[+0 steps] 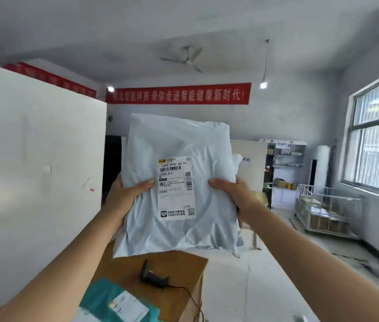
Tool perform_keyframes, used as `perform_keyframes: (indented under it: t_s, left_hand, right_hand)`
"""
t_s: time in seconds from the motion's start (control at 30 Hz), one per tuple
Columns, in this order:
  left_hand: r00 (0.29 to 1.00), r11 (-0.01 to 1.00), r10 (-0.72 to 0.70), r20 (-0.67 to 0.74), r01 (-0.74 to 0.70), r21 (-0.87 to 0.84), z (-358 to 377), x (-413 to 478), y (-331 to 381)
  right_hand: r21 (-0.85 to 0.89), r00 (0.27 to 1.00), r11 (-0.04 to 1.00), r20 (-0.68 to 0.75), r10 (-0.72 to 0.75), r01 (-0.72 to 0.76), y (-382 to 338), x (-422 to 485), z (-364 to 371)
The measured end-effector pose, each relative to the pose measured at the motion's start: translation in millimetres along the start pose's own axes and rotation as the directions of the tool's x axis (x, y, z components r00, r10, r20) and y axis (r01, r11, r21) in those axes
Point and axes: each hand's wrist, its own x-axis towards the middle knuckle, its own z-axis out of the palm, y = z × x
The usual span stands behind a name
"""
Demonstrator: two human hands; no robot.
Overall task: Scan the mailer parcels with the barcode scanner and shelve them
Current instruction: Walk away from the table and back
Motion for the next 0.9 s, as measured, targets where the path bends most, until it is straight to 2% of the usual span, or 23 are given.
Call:
perform_keyframes:
  t_s: [0.17,0.33,0.6,0.73,0.9]
  left_hand:
    - [0.997,0.998,-0.020,0.081,0.024,-0.050,123.0,55.4,-59.9]
    - [0.990,0.998,-0.034,0.138,0.042,-0.056,205.8,113.8,-122.5]
    - [0.979,0.998,-0.037,0.198,0.046,-0.041,287.5,242.1,-225.6]
    - [0.959,0.996,-0.062,0.277,0.075,-0.038,326.5,316.8,-270.3]
    - [0.956,0.993,-0.084,0.279,0.104,-0.057,376.9,394.7,-340.3]
  right_hand:
    - [0.024,0.992,0.999,-0.125,-0.025,0.029,15.7,49.8,-120.8]
    - [0.041,0.977,0.999,-0.212,0.002,0.007,55.1,113.5,-205.8]
    - [0.062,0.962,0.998,-0.271,0.017,0.000,111.1,252.4,-281.2]
    - [0.067,0.951,0.998,-0.307,0.020,0.001,131.3,330.2,-313.6]
    - [0.062,0.954,0.998,-0.299,0.032,-0.014,166.3,419.0,-365.5]
